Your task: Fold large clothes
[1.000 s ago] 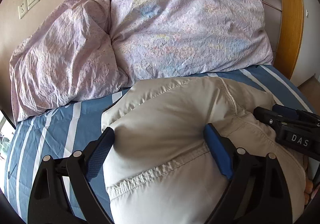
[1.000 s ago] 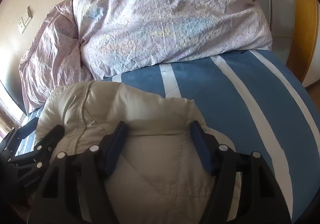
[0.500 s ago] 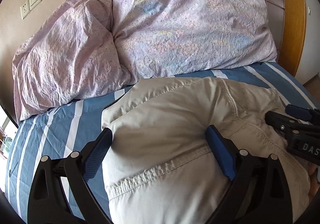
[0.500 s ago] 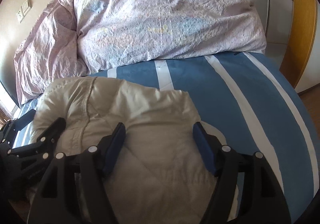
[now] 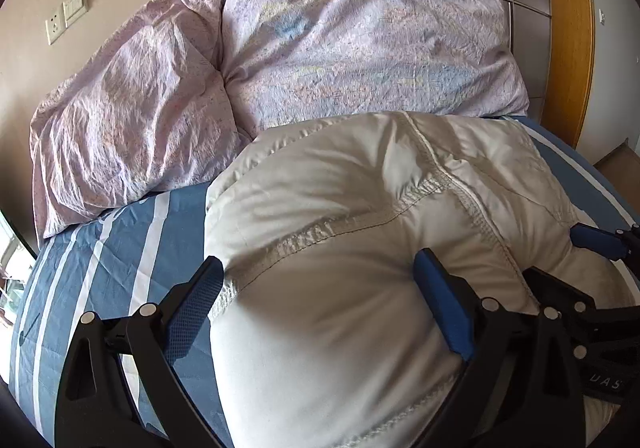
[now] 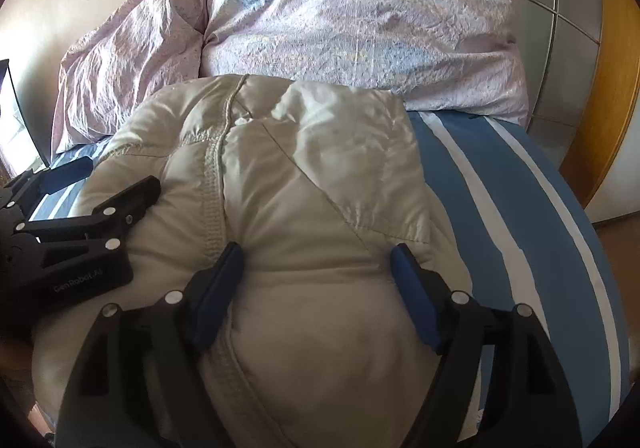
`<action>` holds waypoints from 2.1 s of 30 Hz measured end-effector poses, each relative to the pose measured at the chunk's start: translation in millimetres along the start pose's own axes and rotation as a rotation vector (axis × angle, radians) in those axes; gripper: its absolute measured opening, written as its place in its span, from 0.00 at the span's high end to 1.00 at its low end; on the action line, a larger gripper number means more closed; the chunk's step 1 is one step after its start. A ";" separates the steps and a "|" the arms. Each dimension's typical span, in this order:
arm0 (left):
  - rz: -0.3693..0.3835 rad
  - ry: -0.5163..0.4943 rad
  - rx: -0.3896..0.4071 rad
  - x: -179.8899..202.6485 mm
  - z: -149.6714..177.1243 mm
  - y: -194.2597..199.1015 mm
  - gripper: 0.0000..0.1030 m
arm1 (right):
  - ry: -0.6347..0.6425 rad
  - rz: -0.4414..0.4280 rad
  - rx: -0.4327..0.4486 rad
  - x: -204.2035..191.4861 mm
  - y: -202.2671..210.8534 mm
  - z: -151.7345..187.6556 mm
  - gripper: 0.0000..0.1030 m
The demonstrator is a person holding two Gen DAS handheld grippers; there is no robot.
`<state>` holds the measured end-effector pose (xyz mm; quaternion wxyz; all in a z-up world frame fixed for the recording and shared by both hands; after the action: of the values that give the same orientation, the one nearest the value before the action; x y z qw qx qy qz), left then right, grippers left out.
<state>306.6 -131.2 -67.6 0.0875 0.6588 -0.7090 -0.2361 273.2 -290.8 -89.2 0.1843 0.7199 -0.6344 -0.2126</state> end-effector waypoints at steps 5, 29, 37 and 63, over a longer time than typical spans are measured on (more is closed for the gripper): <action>0.013 0.007 0.019 -3.2 -1.1 8.3 0.06 | -0.028 -0.022 -0.048 7.2 3.5 -6.8 0.20; 0.549 0.584 -0.228 -87.4 29.5 12.9 0.01 | -0.633 -0.458 -0.443 105.7 -26.7 23.8 0.02; 0.626 0.648 -0.254 -75.7 34.6 1.2 0.01 | -0.676 -0.559 -0.526 92.7 -41.2 32.6 0.02; 0.732 0.799 -0.337 -74.3 67.5 -1.0 0.01 | -0.537 -0.680 -0.494 30.7 -41.1 25.3 0.02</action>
<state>286.9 -43.9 -113.1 0.5291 0.3850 -0.7555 -0.0329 297.0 -316.0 -134.7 0.0996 0.7406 -0.3196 -0.5826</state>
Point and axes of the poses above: each gripper's, at about its wrist camera, not at the fingertips, and y roughly against the way its jaws point, x to its right, z to its underside, the point moved 6 cm from there along -y, roughly the way its jaws point, and after that the axes turned 12 degrees about x, right-handed, at the moved point
